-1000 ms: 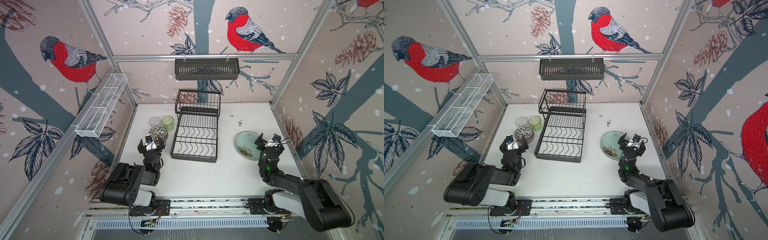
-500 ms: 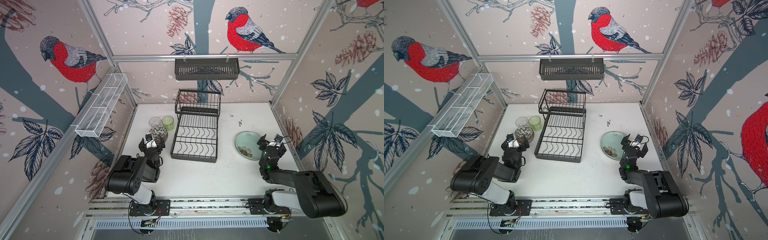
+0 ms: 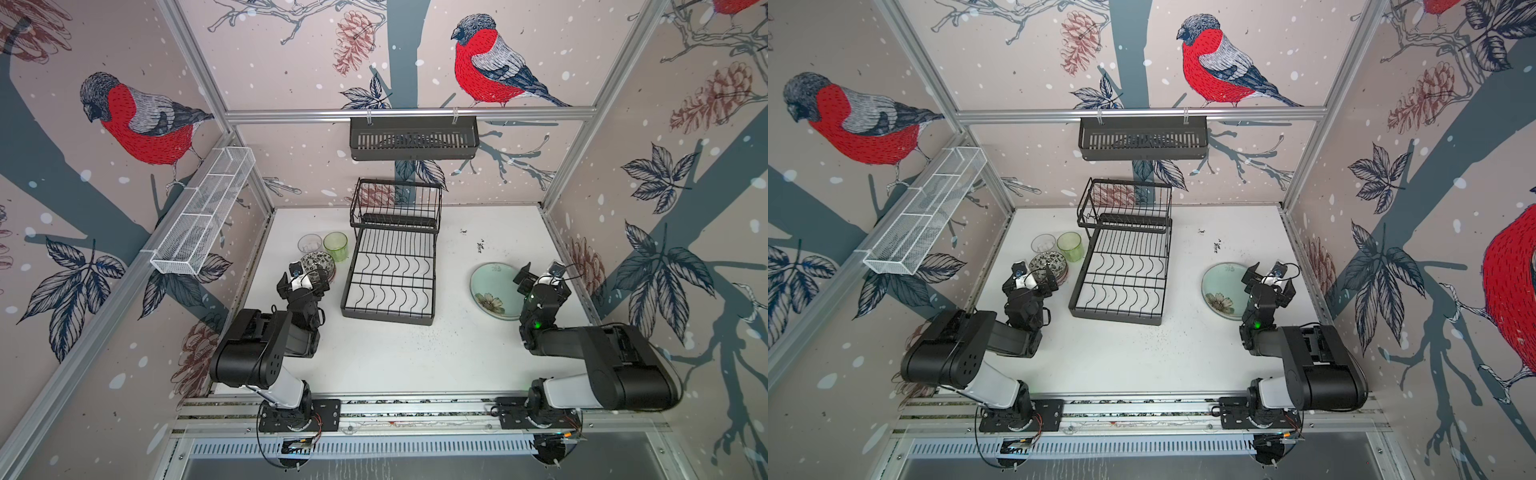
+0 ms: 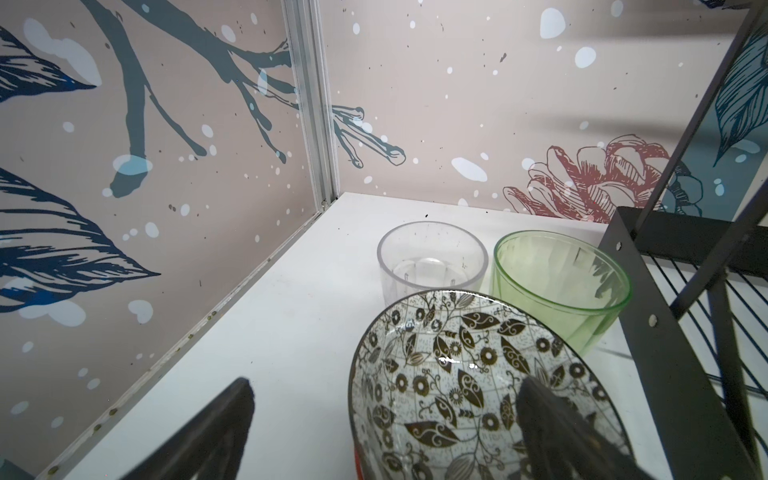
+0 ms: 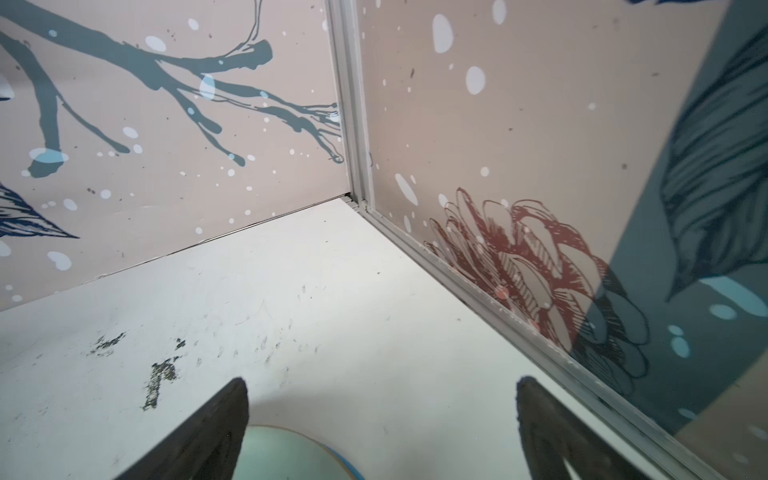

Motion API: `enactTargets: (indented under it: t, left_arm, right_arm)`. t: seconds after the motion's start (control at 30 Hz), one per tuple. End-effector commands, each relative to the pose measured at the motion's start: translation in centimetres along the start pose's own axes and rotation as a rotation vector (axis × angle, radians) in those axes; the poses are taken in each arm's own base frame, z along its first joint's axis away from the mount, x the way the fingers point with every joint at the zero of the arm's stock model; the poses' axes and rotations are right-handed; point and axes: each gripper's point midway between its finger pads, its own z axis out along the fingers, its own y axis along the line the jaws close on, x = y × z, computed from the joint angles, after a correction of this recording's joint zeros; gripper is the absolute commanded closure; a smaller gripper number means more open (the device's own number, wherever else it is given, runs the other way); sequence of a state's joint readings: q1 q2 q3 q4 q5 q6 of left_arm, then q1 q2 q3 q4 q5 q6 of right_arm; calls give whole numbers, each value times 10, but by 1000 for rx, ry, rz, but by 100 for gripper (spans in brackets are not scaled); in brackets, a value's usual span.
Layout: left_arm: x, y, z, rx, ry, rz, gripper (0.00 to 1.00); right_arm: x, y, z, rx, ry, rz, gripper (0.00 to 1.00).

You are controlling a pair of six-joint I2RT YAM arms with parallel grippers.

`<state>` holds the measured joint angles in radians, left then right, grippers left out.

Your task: Unload the mixed dishes from the dish rack

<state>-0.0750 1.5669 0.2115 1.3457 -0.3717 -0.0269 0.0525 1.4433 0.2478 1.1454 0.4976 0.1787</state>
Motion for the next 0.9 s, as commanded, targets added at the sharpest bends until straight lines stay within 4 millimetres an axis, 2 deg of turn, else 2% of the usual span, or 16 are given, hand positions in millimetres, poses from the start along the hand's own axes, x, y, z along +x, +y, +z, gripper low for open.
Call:
enactTargets:
  t: [0.0, 0.13, 0.87]
  left_arm:
    - [-4, 1, 1, -7, -13, -12, 2]
    - [-4, 2, 1, -7, -15, -13, 2]
    - [-5, -1, 0, -8, -17, 1, 2]
  right_arm:
    - [11, 28, 4, -120, 42, -83, 0]
    - [14, 32, -2, -189, 19, -81, 0]
    - [16, 30, -4, -188, 23, -79, 0]
